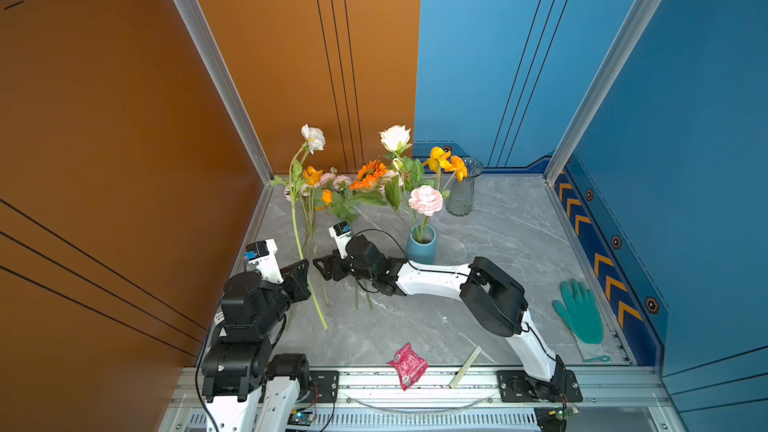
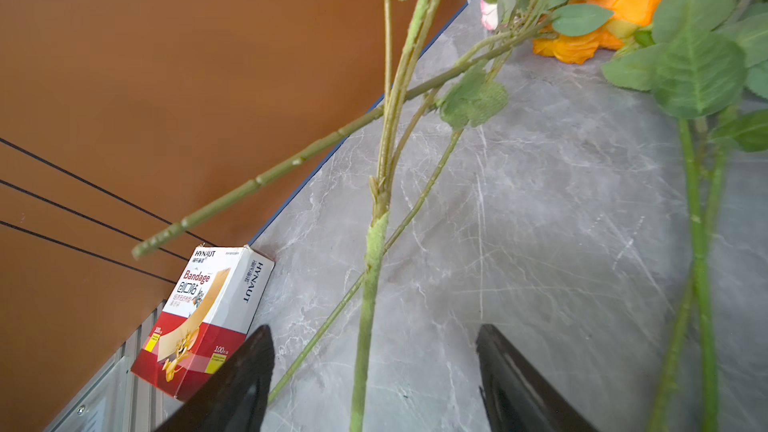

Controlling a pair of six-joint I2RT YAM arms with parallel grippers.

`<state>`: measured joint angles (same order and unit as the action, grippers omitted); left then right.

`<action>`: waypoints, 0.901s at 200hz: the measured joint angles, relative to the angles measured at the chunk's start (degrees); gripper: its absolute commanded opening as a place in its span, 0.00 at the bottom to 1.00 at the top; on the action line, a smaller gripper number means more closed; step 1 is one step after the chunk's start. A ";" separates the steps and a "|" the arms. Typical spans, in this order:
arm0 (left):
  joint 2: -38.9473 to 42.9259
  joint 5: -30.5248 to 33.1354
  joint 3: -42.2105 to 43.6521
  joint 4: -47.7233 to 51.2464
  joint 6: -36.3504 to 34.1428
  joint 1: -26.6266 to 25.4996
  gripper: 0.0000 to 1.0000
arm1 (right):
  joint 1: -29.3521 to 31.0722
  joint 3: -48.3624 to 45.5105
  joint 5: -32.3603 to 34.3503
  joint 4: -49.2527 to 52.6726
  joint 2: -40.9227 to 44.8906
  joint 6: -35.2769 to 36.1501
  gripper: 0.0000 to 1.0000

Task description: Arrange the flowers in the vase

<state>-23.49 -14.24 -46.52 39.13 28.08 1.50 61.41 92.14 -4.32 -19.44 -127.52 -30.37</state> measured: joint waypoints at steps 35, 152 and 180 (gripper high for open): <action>0.31 -0.87 0.22 -1.22 1.44 0.00 0.00 | 0.44 4.87 -0.04 3.13 -3.19 -1.70 0.66; 0.37 -1.01 1.40 -2.32 1.97 0.00 0.00 | -0.94 3.89 -2.62 5.25 -2.99 -3.76 0.00; 0.70 -1.03 1.68 -2.84 2.54 0.00 0.00 | -0.87 2.71 -3.19 5.35 -2.80 -3.65 0.48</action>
<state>-22.79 -15.27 -44.84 36.29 30.61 1.50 60.53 94.85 -7.51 -14.09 -130.32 -34.02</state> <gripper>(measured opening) 0.063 0.280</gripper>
